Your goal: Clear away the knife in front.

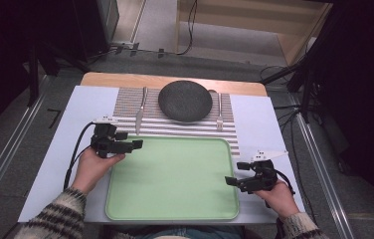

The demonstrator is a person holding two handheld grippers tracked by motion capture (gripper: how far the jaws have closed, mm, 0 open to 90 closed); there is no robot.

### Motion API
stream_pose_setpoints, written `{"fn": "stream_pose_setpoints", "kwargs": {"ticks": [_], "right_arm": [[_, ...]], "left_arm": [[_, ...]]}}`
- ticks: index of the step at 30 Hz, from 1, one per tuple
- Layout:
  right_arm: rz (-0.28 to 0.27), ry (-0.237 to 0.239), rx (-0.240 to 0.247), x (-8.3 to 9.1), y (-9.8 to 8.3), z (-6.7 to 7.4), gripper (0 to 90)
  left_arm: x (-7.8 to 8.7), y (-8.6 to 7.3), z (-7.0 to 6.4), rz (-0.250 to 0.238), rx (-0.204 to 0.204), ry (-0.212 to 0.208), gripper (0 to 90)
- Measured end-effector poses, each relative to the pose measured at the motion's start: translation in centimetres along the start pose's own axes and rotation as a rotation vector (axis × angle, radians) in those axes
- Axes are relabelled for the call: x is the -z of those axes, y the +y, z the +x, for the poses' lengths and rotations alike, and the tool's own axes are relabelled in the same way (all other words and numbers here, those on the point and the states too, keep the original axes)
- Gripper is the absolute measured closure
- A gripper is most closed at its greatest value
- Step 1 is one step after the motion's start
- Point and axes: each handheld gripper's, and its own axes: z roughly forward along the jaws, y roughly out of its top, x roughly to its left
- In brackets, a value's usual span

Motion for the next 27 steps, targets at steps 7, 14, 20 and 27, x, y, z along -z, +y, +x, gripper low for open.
{"fn": "stream_pose_setpoints", "kwargs": {"ticks": [7,14,20,27], "right_arm": [[0.000,0.000,-0.004,0.0,0.1,-0.1,12.8],[0.000,-0.001,-0.004,-0.1,0.1,-0.1,12.8],[0.001,0.002,-0.001,-0.1,0.1,-0.1,12.8],[0.001,0.005,-0.001,-0.2,0.2,-0.1,12.8]], "left_arm": [[-0.7,0.8,0.1,0.002,-0.017,0.019,21.0],[-1.1,1.5,0.7,-0.012,-0.018,0.024,21.1],[-1.5,2.0,1.0,-0.012,-0.043,0.036,23.7],[-1.6,2.6,1.7,-0.022,-0.025,0.027,23.9]]}}
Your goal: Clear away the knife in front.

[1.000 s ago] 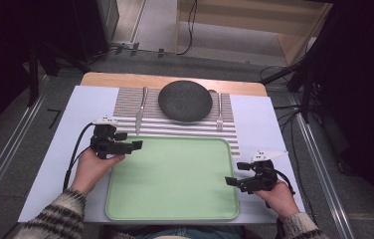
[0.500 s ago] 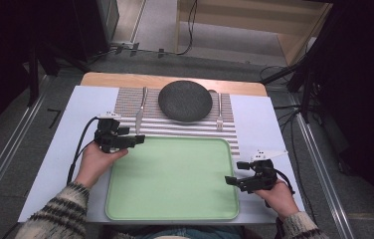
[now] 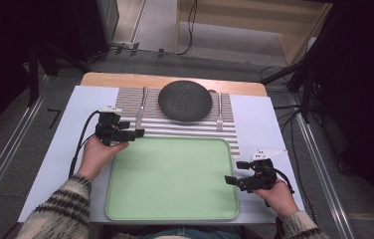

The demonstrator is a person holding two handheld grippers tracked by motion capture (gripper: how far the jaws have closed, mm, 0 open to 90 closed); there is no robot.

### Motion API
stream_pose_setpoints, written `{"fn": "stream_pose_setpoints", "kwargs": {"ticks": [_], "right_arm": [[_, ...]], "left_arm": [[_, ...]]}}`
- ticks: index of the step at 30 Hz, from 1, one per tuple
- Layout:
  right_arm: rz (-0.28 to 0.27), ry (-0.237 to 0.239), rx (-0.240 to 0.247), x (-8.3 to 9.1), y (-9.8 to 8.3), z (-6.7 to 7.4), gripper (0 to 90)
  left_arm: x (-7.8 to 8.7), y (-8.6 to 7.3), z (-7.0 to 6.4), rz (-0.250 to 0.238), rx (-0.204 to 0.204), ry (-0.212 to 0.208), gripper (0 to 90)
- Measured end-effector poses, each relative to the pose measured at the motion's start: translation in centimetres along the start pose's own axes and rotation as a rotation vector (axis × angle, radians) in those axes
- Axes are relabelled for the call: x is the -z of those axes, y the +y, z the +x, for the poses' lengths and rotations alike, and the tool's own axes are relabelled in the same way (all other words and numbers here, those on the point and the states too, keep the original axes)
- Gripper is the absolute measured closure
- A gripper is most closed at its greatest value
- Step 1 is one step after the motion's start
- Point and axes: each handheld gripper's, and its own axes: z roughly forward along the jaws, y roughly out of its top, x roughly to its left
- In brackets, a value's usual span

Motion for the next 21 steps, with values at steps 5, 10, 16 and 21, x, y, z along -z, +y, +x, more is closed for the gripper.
{"fn": "stream_pose_setpoints", "kwargs": {"ticks": [5,10,16,21], "right_arm": [[0.002,0.002,0.001,-0.1,0.1,0.0,12.8],[0.003,0.008,0.006,-0.1,0.1,0.0,12.8],[0.001,0.007,0.004,-0.1,0.1,0.0,12.8],[0.005,0.007,0.004,-0.1,0.0,0.0,12.8]], "left_arm": [[-0.3,0.5,0.5,-0.005,-0.004,-0.021,23.8],[-0.8,1.0,0.8,-0.002,-0.050,-0.030,24.2],[-1.3,1.9,1.2,-0.016,-0.063,-0.038,25.0],[-1.9,2.4,1.6,-0.012,-0.077,-0.034,25.1]]}}
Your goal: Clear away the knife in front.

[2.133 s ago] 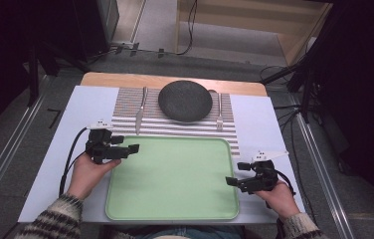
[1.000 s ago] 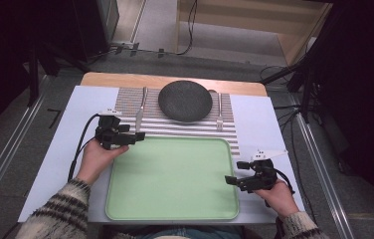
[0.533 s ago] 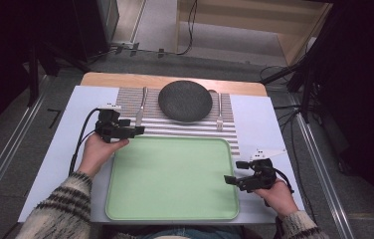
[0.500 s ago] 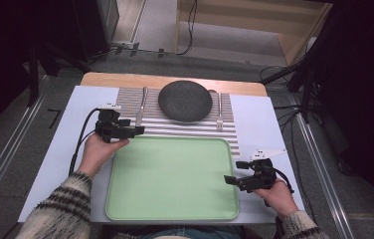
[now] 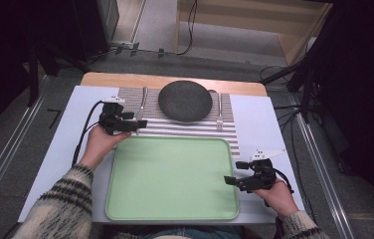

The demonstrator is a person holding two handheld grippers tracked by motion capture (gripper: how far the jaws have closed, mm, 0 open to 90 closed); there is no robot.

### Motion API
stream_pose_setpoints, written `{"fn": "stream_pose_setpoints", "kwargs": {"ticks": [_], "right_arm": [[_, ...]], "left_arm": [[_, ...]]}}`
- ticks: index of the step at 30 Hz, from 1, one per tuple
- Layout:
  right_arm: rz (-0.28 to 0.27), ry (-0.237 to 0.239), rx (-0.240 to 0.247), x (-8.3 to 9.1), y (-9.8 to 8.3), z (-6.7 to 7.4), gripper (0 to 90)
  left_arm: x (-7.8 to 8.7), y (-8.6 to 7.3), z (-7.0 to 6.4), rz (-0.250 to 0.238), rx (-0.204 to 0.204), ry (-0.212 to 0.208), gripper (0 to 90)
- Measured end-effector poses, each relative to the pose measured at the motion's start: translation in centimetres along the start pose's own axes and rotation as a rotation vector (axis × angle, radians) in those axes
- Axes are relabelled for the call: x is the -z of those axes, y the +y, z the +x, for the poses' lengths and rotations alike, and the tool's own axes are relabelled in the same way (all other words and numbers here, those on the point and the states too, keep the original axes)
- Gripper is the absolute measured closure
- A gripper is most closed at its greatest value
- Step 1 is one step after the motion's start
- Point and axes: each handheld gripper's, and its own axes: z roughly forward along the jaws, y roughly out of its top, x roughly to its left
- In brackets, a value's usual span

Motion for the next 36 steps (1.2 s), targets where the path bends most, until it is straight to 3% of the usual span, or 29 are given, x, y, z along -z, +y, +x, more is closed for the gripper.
{"fn": "stream_pose_setpoints", "kwargs": {"ticks": [18,27,36], "right_arm": [[-0.011,-0.008,-0.015,0.3,-0.4,0.0,12.8],[-0.014,-0.009,-0.022,0.5,-0.5,0.0,12.8],[-0.013,-0.008,-0.021,0.4,-0.5,0.0,12.8]], "left_arm": [[-1.7,2.4,2.4,0.006,-0.011,0.023,26.8],[-2.5,3.7,2.9,0.007,-0.035,0.037,26.7],[-3.3,4.3,3.9,-0.001,-0.023,0.042,26.7]]}}
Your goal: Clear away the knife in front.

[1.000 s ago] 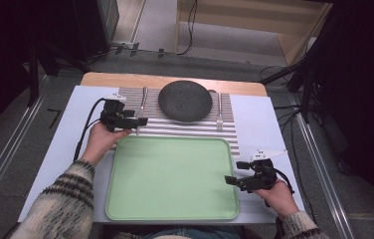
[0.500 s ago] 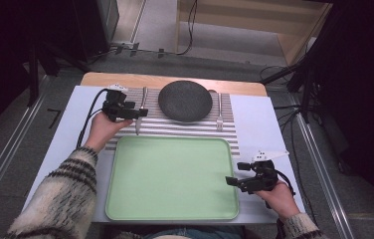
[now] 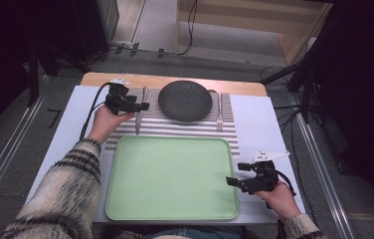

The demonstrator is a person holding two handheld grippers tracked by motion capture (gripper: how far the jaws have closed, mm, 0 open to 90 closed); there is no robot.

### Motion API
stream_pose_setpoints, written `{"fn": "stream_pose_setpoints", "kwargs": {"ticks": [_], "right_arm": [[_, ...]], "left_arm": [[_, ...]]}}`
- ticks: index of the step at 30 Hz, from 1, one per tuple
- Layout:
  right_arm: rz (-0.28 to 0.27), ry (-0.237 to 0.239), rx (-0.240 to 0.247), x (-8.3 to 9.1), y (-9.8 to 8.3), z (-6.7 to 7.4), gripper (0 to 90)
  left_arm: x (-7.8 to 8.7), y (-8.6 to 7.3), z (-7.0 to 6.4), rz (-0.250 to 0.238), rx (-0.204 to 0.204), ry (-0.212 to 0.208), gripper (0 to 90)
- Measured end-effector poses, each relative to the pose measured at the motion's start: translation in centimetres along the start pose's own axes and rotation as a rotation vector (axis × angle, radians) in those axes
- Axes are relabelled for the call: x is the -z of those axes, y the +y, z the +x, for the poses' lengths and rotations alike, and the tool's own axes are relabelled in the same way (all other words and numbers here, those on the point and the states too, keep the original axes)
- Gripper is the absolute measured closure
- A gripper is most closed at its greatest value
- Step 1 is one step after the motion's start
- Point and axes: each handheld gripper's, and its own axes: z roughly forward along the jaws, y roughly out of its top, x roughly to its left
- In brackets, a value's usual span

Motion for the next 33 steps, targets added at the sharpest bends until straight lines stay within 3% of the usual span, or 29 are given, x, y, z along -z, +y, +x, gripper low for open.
{"fn": "stream_pose_setpoints", "kwargs": {"ticks": [5,18,20,28,33], "right_arm": [[0.002,0.002,0.002,0.0,0.0,0.0,12.8],[0.003,0.004,0.002,-0.1,0.1,0.0,12.8],[0.004,0.003,0.002,-0.1,0.0,0.0,12.8],[0.005,0.001,0.003,0.0,0.0,0.0,12.8],[0.004,0.000,0.003,0.0,0.0,0.0,12.8]], "left_arm": [[-0.4,-0.2,0.7,-0.013,0.021,-0.012,26.8],[-2.4,0.9,2.2,0.025,-0.004,0.053,28.2],[-2.6,1.1,2.4,0.025,0.000,0.048,28.3],[-3.7,1.9,2.4,0.023,-0.032,0.072,30.4],[-3.9,1.7,2.6,0.035,-0.016,0.068,36.0]]}}
